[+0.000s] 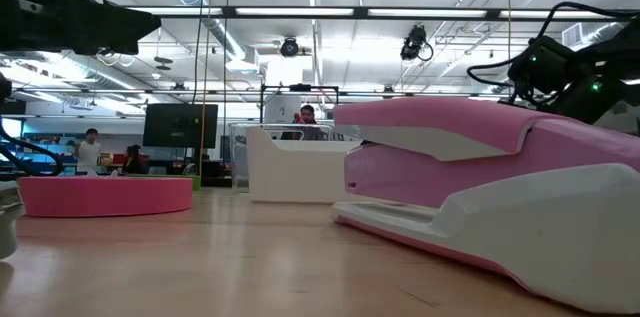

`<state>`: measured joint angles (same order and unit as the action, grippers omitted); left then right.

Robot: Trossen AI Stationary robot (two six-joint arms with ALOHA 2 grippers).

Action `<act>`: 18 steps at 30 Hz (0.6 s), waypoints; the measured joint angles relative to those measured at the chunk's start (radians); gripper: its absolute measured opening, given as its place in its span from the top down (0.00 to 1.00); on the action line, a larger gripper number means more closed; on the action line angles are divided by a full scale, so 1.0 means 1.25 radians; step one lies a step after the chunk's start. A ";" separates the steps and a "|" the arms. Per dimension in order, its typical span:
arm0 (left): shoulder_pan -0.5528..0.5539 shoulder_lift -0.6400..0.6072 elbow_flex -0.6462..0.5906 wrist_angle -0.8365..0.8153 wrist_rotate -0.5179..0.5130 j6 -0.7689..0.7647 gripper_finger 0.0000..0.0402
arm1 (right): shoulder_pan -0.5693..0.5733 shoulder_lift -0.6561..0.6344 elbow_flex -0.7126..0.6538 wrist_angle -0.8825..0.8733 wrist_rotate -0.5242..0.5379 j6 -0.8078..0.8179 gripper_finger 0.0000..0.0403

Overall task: Pick and place Stapler, Stapler remover, tape
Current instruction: Put the right green tape into the right transparent bin

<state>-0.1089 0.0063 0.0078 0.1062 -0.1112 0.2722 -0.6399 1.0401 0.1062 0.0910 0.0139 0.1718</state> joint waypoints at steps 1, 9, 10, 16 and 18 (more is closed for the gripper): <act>0.000 0.000 0.000 0.000 0.000 0.000 0.78 | 0.000 0.000 0.000 0.000 -0.004 0.006 0.72; 0.000 0.000 0.000 0.000 0.000 0.000 0.78 | 0.001 0.000 0.010 -0.002 0.003 0.009 0.85; 0.000 0.000 0.000 0.000 0.000 0.000 0.78 | 0.001 0.000 0.020 -0.007 -0.003 0.007 0.85; 0.000 0.000 0.000 0.000 0.000 0.000 0.78 | 0.002 0.004 0.144 -0.116 -0.012 -0.013 0.85; 0.000 0.000 0.000 0.000 -0.001 0.000 0.78 | 0.002 0.002 0.198 -0.163 -0.006 -0.024 0.85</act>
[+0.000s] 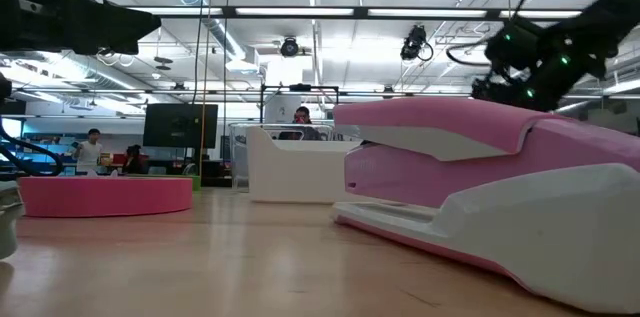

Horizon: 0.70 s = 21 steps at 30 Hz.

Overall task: Pick and place Stapler, Stapler remover, tape
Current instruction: Put the right green tape into the right transparent bin

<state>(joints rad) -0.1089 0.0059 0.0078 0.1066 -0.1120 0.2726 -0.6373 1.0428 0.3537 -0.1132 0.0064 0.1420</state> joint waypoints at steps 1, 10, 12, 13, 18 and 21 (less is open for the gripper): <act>0.000 0.000 0.000 0.000 0.000 0.000 0.78 | 0.000 0.000 0.023 -0.032 0.004 -0.002 0.85; 0.000 0.000 0.000 0.000 -0.003 0.000 0.78 | 0.009 0.000 0.224 -0.185 0.018 -0.030 0.85; 0.000 0.000 0.000 0.000 -0.006 0.000 0.78 | 0.022 -0.001 0.257 -0.184 0.009 -0.030 0.85; 0.000 0.000 0.000 0.000 -0.006 0.000 0.78 | 0.030 -0.001 0.270 -0.187 0.008 -0.030 0.85; 0.000 0.000 0.000 0.000 -0.018 0.000 0.78 | 0.080 -0.001 0.314 -0.162 0.009 -0.019 0.85; 0.000 0.000 0.000 0.000 -0.034 0.000 0.78 | 0.106 0.009 0.321 -0.126 0.008 -0.015 0.85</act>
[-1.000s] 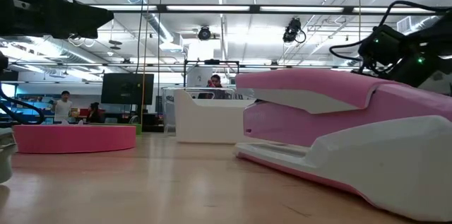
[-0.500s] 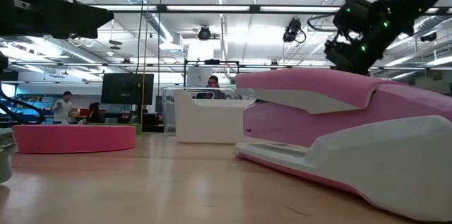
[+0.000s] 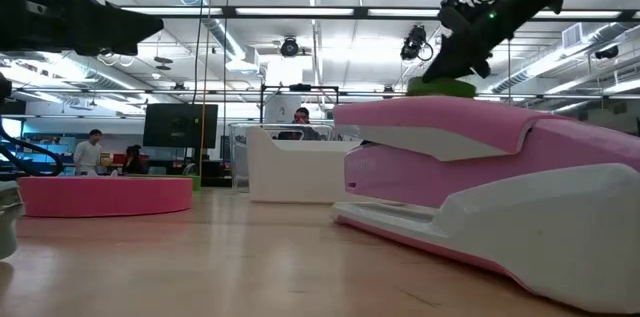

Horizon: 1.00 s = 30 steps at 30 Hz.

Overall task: Pick and place Stapler, Stapler remover, tape
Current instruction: Put the right green tape into the right transparent bin

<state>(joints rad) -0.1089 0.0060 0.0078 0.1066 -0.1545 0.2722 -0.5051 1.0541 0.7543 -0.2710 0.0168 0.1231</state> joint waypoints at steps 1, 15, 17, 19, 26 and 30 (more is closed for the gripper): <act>0.000 0.000 0.000 0.000 -0.002 0.000 0.78 | 0.007 0.008 0.003 0.016 0.000 0.000 0.85; 0.000 0.000 0.000 0.000 -0.002 0.000 0.78 | 0.027 0.361 0.210 0.086 -0.004 -0.052 0.85; 0.000 0.000 0.000 0.000 -0.002 0.000 0.78 | 0.027 0.403 0.234 0.087 -0.007 -0.071 0.85; 0.000 0.000 0.000 0.000 -0.002 0.000 0.78 | 0.026 0.432 0.246 0.088 -0.007 -0.083 0.85; 0.000 0.000 0.000 -0.005 -0.002 0.000 0.78 | 0.016 0.466 0.250 0.082 -0.019 -0.072 0.85; 0.000 0.000 0.000 -0.005 -0.002 0.000 0.78 | 0.017 0.466 0.250 0.085 -0.021 -0.072 0.85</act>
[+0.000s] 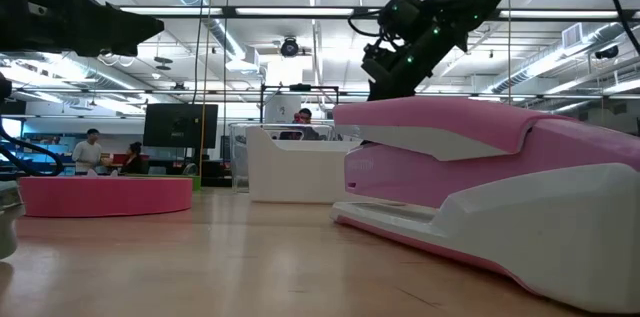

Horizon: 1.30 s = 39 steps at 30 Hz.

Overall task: Pick and place Stapler, Stapler remover, tape
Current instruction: Put the right green tape into the right transparent bin, then put the green tape into the right transparent bin

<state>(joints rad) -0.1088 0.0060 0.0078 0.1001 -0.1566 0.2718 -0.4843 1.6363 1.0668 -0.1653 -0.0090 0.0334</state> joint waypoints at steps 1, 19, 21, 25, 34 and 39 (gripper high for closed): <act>0.000 0.000 0.000 0.000 0.000 0.000 0.78 | 0.000 0.000 0.000 0.001 0.000 0.000 0.85; 0.000 0.000 0.000 -0.001 0.000 -0.001 0.78 | 0.000 -0.001 0.001 0.003 0.010 0.009 0.40; 0.000 0.000 0.000 -0.001 0.000 -0.001 0.78 | 0.000 -0.001 0.001 0.003 0.032 0.009 0.37; 0.000 0.000 0.000 -0.001 0.000 -0.050 0.78 | 0.001 -0.001 0.001 0.003 0.033 0.010 0.37; 0.000 0.012 0.001 -0.038 -0.026 -0.232 0.78 | 0.031 -0.015 0.001 0.071 -0.009 0.009 0.45; 0.000 0.076 0.017 -0.054 -0.176 -0.214 0.78 | 0.069 -0.040 0.001 0.077 -0.009 0.010 0.47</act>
<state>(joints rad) -0.1093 0.1015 0.0293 0.0332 -0.3767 0.0040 -0.3985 1.5862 1.0683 -0.0687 -0.0197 0.0460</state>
